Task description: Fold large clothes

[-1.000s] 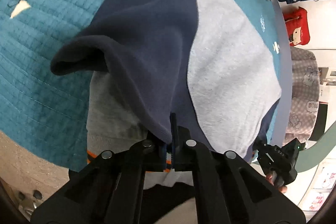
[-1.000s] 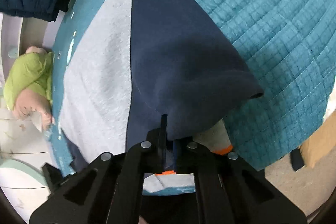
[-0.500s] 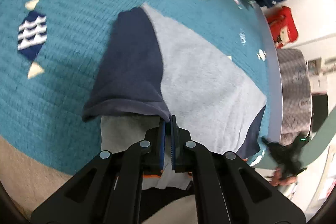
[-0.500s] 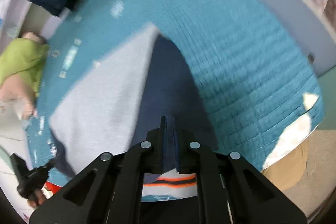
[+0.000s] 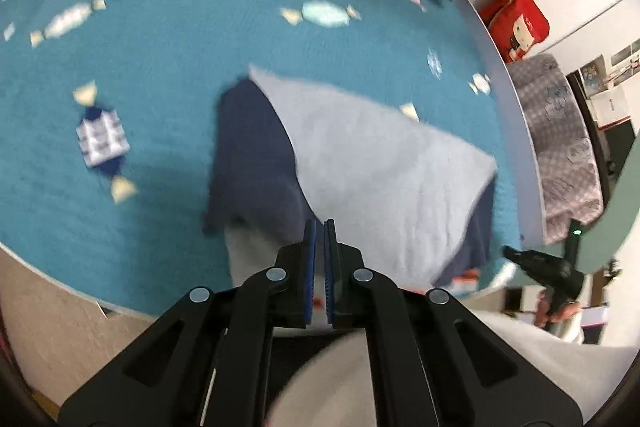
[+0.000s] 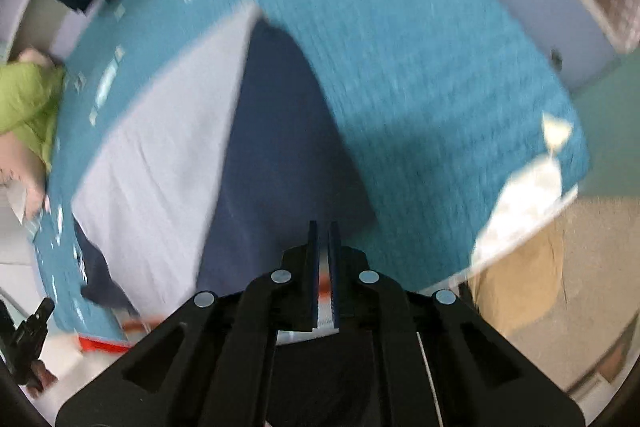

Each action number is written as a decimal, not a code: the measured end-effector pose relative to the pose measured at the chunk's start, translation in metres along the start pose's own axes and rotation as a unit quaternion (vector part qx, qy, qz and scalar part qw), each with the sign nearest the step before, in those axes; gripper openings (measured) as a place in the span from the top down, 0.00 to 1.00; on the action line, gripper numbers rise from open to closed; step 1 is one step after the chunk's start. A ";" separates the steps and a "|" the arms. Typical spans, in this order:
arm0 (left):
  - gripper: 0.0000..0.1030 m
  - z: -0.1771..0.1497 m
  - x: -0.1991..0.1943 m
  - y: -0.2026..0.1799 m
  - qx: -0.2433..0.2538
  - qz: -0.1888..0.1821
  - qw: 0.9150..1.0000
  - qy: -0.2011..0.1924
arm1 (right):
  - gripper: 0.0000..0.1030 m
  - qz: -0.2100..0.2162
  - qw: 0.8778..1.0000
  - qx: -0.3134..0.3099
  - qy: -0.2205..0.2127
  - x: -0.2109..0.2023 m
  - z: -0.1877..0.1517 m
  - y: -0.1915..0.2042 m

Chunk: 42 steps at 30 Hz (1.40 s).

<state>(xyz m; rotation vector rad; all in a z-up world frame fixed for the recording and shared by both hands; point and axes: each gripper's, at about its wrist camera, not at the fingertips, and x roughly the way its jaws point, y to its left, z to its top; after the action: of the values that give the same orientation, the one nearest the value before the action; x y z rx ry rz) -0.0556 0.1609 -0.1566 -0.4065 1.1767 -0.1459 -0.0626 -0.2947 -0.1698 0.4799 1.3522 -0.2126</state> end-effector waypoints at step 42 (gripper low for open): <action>1.00 -0.031 0.138 -0.046 0.072 -0.043 0.980 0.178 | 0.97 0.062 0.974 -0.165 0.143 0.059 -0.048 0.109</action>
<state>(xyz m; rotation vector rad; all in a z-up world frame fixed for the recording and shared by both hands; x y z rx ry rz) -0.0265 0.0674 -0.2689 -0.3091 1.4901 -0.3894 -0.0465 -0.1693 -0.2104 0.3190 1.5969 0.1908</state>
